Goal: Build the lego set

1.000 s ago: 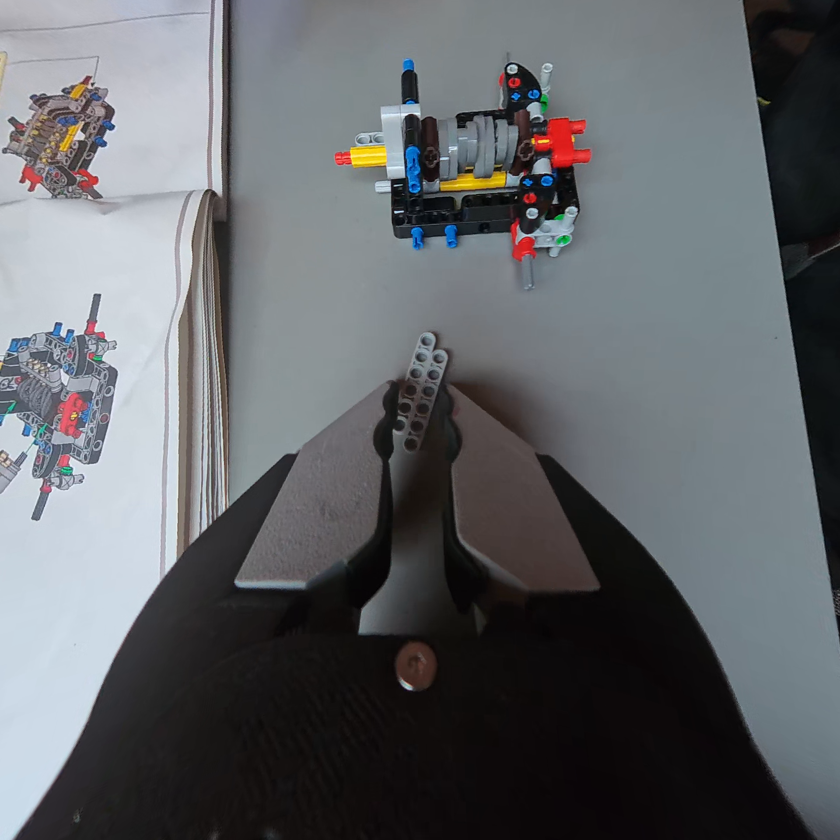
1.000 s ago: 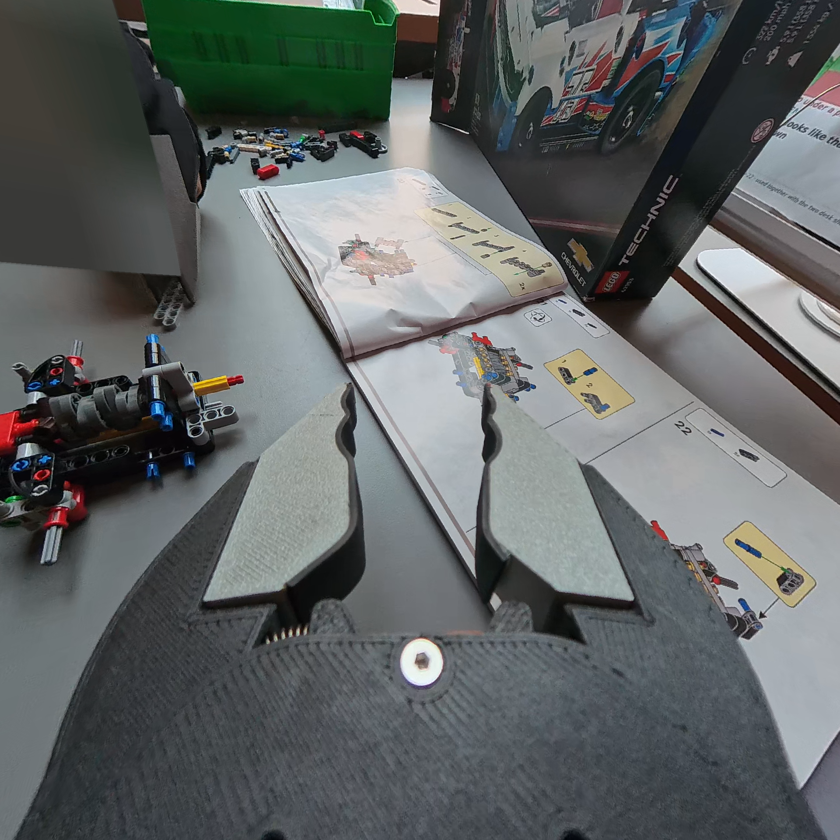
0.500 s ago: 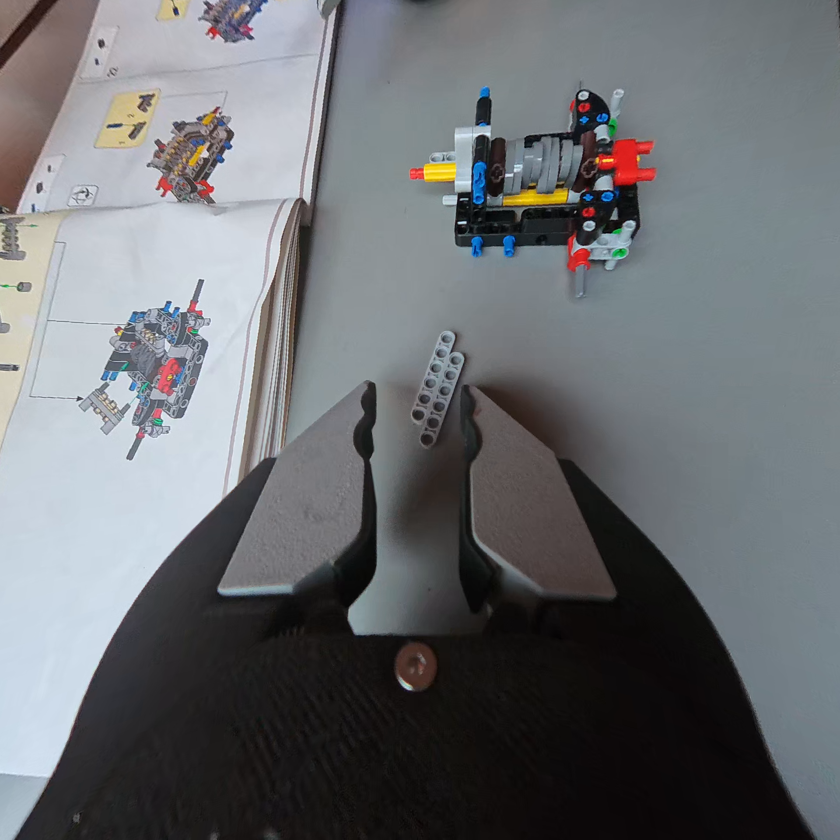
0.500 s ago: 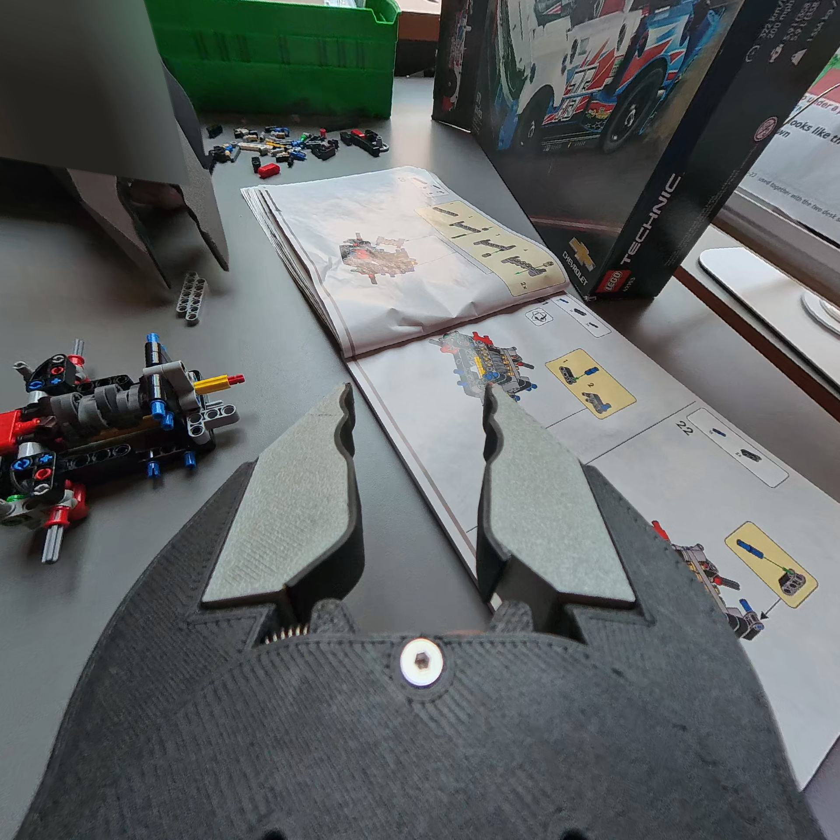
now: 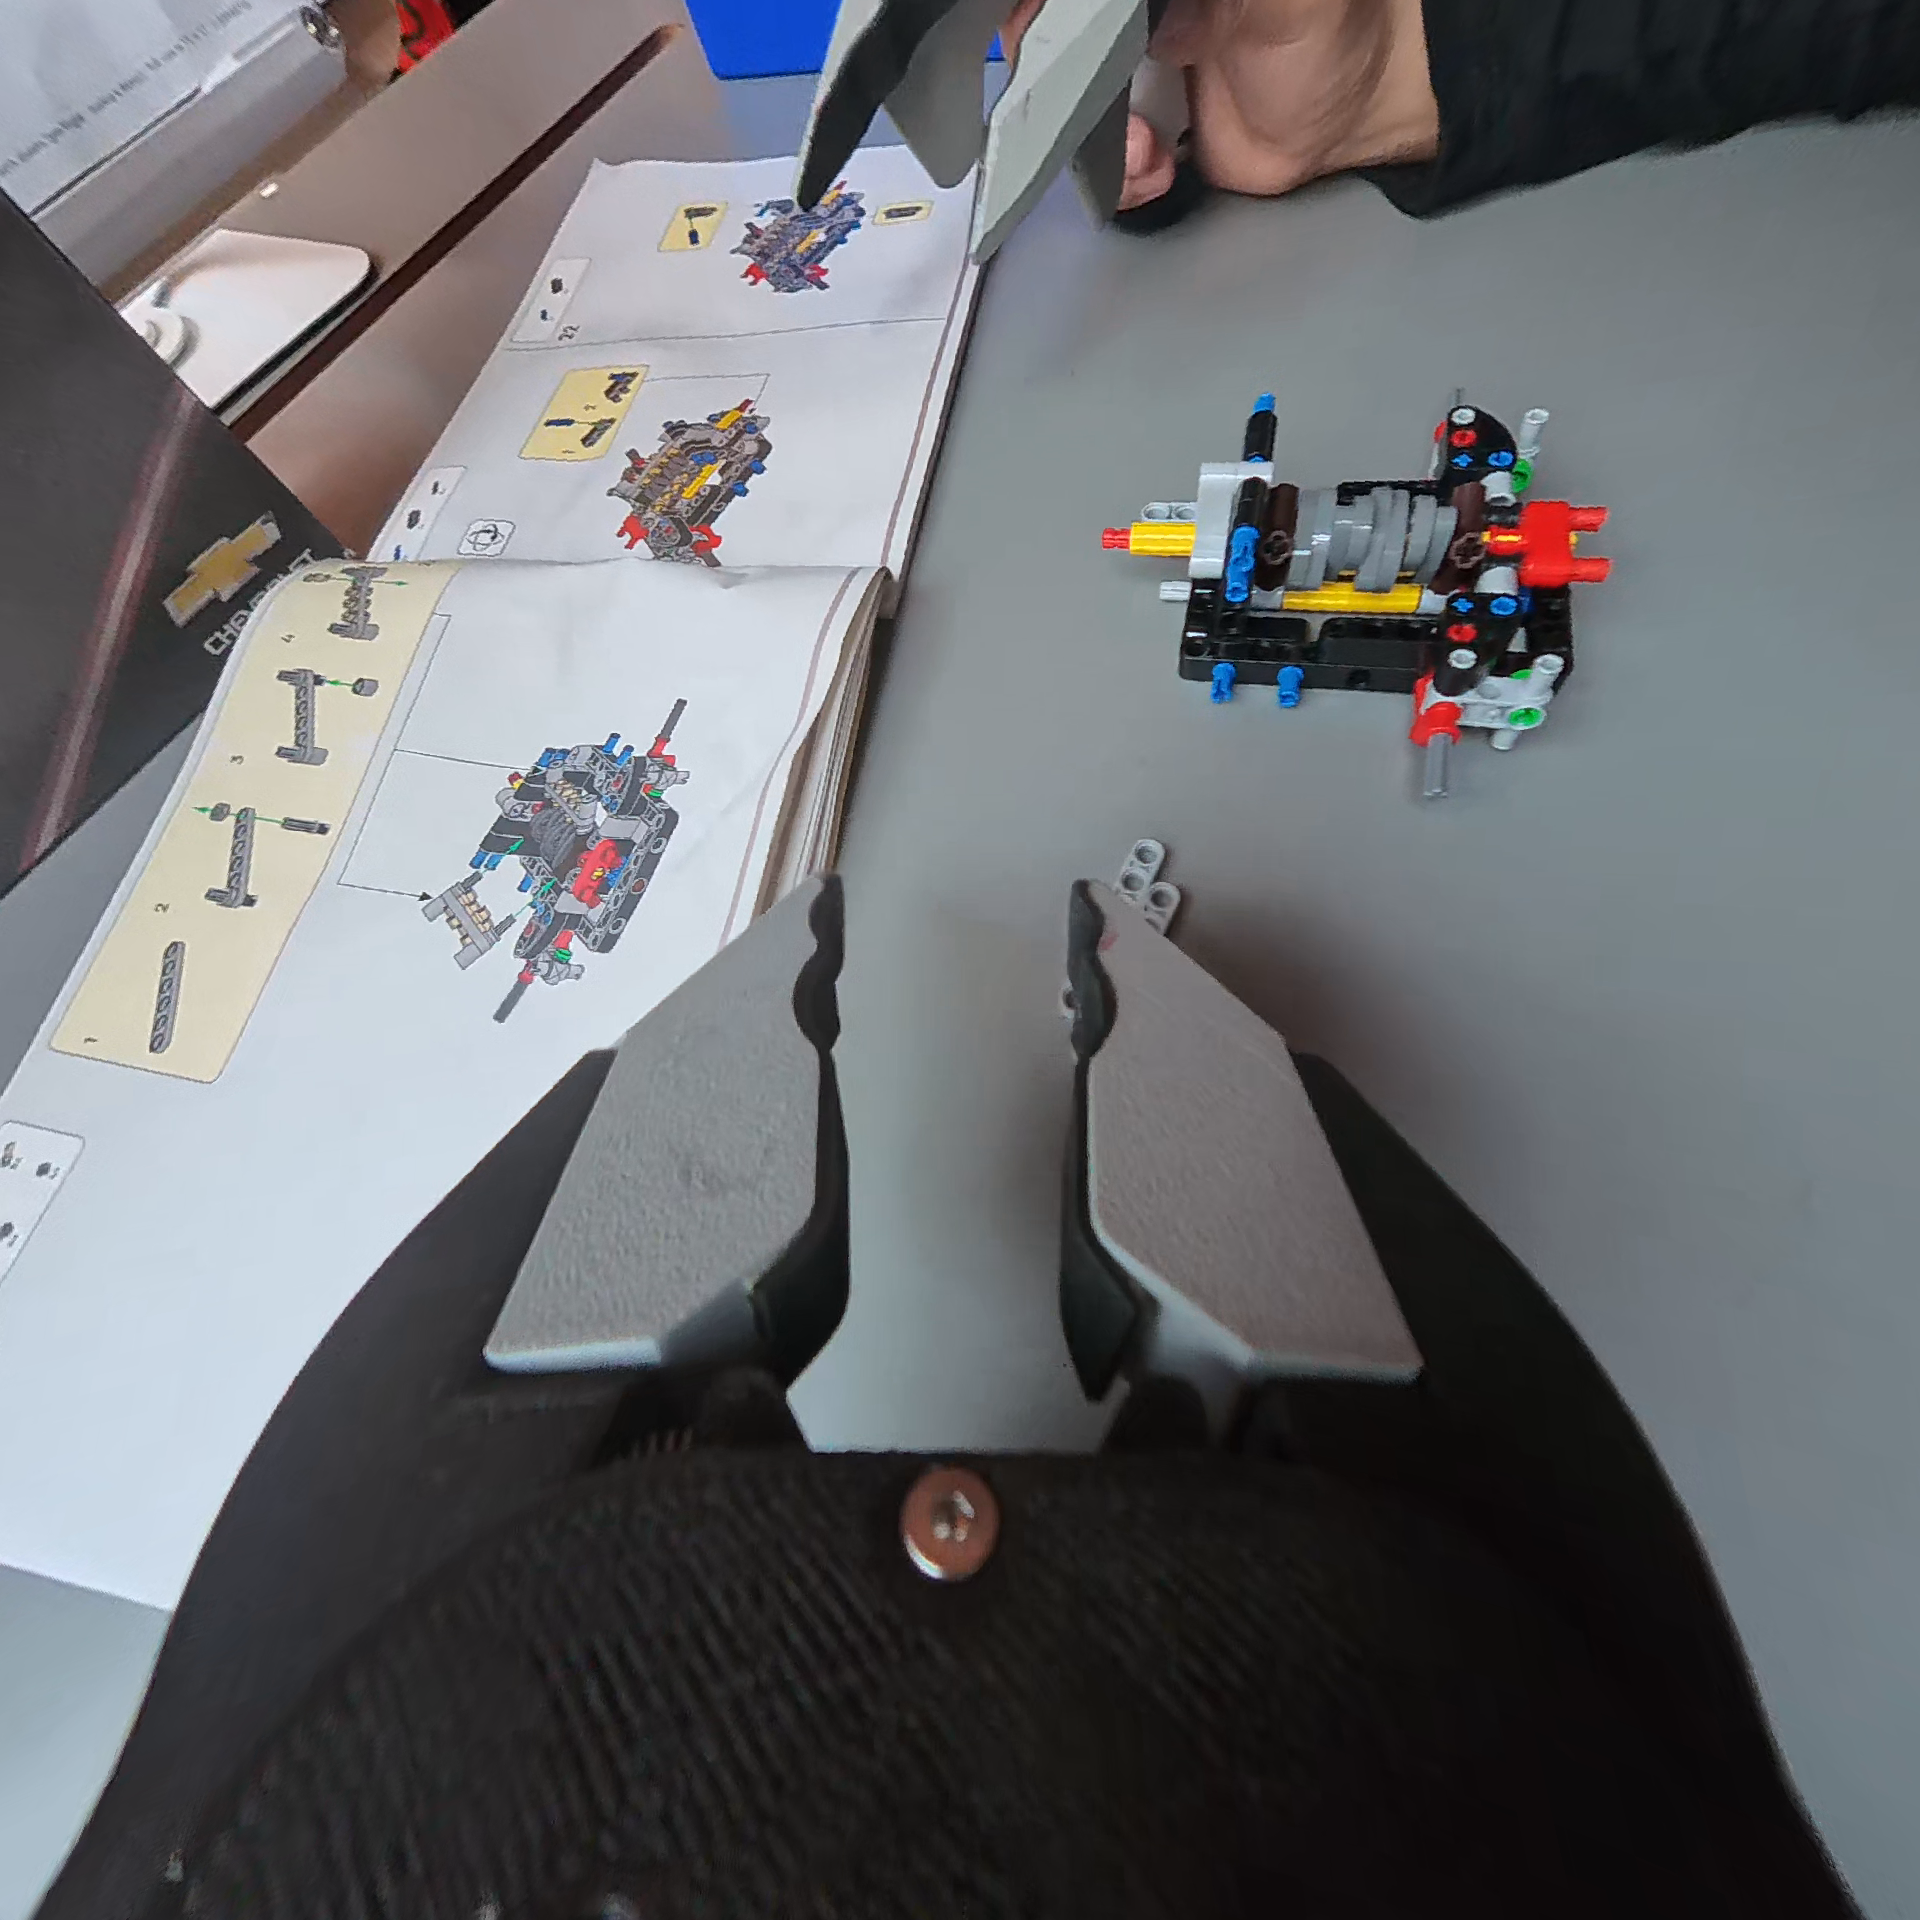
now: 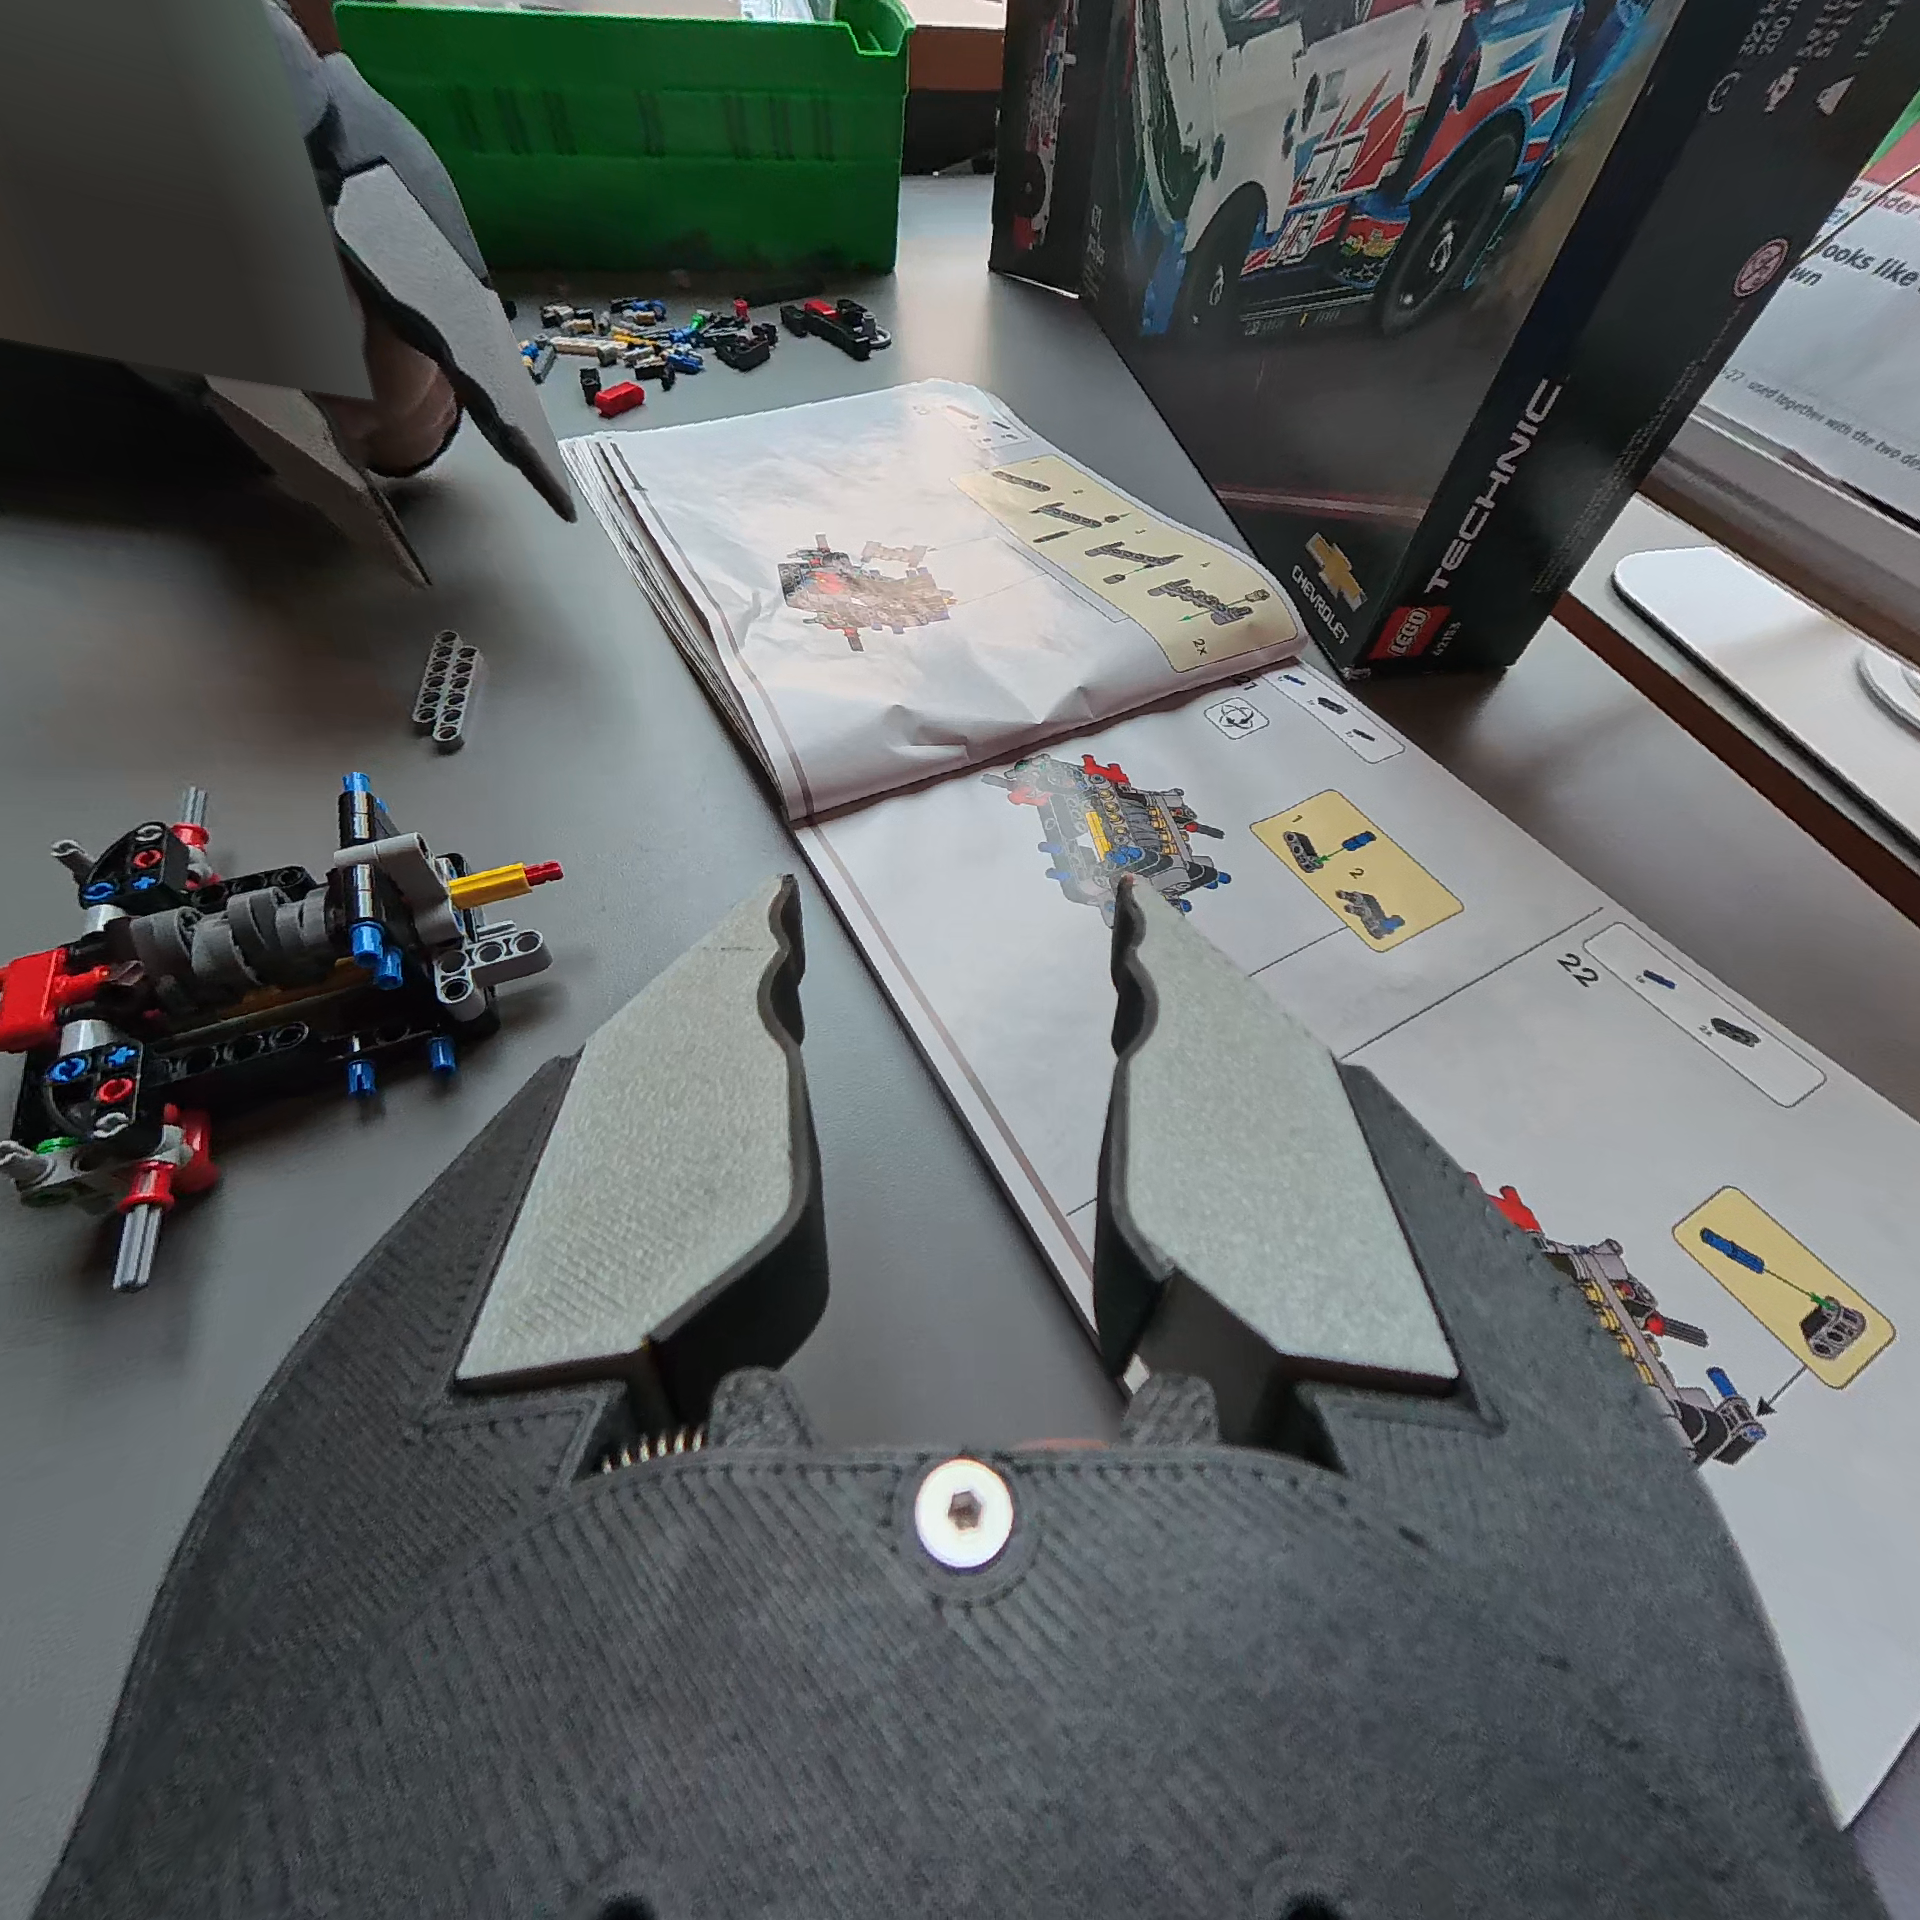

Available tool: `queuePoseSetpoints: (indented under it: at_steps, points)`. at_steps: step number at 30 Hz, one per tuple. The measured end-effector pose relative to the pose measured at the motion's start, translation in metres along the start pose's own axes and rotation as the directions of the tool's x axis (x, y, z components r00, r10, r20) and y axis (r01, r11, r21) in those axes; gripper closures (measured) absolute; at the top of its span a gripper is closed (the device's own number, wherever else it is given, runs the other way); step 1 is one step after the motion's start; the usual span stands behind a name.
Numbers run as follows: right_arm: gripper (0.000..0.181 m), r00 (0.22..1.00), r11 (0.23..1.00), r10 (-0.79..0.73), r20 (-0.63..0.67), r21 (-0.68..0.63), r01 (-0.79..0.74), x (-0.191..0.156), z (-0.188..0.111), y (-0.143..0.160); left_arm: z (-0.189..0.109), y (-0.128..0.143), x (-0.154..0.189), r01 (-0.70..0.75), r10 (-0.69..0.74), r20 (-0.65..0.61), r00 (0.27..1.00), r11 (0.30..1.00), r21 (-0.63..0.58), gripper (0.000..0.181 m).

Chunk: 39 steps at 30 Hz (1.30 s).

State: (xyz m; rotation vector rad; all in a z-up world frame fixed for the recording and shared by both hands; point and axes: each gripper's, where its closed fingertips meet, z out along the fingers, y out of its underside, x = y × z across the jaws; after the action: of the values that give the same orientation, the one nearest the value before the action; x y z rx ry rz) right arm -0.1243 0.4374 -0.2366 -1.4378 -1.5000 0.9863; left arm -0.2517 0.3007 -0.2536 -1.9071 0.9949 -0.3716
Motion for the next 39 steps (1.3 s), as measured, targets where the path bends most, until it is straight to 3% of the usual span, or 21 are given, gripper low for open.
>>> queuePoseSetpoints:
  at_steps: [5, 9, 11, 14, 17, 19, 22, 24, 28, 35, 39]
  points:
    - [0.125, 1.000, 1.000, 0.001, -0.004, -0.001, -0.001, 0.001, 0.000, 0.000, -0.006, -0.001, -0.019, 0.037, -0.039, 0.093, 0.995, 0.999, 0.021, 0.144]
    - [0.124, 1.000, 1.000, 0.004, -0.015, 0.004, -0.004, 0.003, -0.001, 0.000, -0.032, -0.001, -0.058, 0.124, -0.152, 0.266, 0.952, 0.985, 0.118, 0.149]
    - [0.123, 1.000, 1.000, 0.002, -0.024, 0.009, -0.002, 0.003, -0.001, -0.001, -0.065, 0.004, -0.085, 0.187, -0.246, 0.356, 0.901, 0.963, 0.192, 0.149]
    - [0.123, 0.999, 1.000, -0.007, -0.036, 0.014, 0.007, 0.004, -0.002, -0.001, -0.148, 0.011, -0.121, 0.212, -0.350, 0.516, 0.782, 0.927, 0.308, 0.150]
    - [0.123, 0.999, 1.000, -0.015, -0.036, 0.015, 0.016, 0.003, -0.003, -0.002, -0.212, 0.036, -0.130, 0.317, -0.428, 0.579, 0.694, 0.903, 0.289, 0.150]
    - [0.121, 1.000, 1.000, -0.012, -0.025, 0.006, 0.012, 0.002, -0.002, -0.001, -0.230, 0.053, -0.126, 0.383, -0.454, 0.594, 0.664, 0.889, 0.251, 0.150]
    - [0.116, 1.000, 1.000, 0.001, -0.024, -0.009, -0.001, 0.003, 0.000, 0.001, -0.232, 0.080, -0.115, 0.471, -0.464, 0.616, 0.637, 0.866, 0.165, 0.147]
    - [0.112, 0.999, 1.000, 0.001, -0.036, -0.016, -0.002, 0.004, 0.000, 0.002, -0.232, 0.089, -0.109, 0.496, -0.474, 0.622, 0.624, 0.855, 0.154, 0.157]
    - [0.108, 0.999, 0.999, 0.002, -0.039, -0.042, -0.004, 0.005, 0.003, 0.005, -0.216, 0.110, -0.097, 0.591, -0.522, 0.561, 0.642, 0.803, 0.071, 0.148]
    - [0.110, 0.999, 0.999, -0.010, -0.045, -0.045, 0.008, 0.004, 0.003, 0.006, -0.180, 0.142, -0.091, 0.662, -0.515, 0.498, 0.698, 0.730, -0.173, 0.159]
    - [0.110, 0.999, 0.999, -0.012, -0.042, -0.039, 0.011, 0.004, 0.003, 0.005, -0.179, 0.150, -0.096, 0.670, -0.512, 0.501, 0.698, 0.714, -0.204, 0.162]
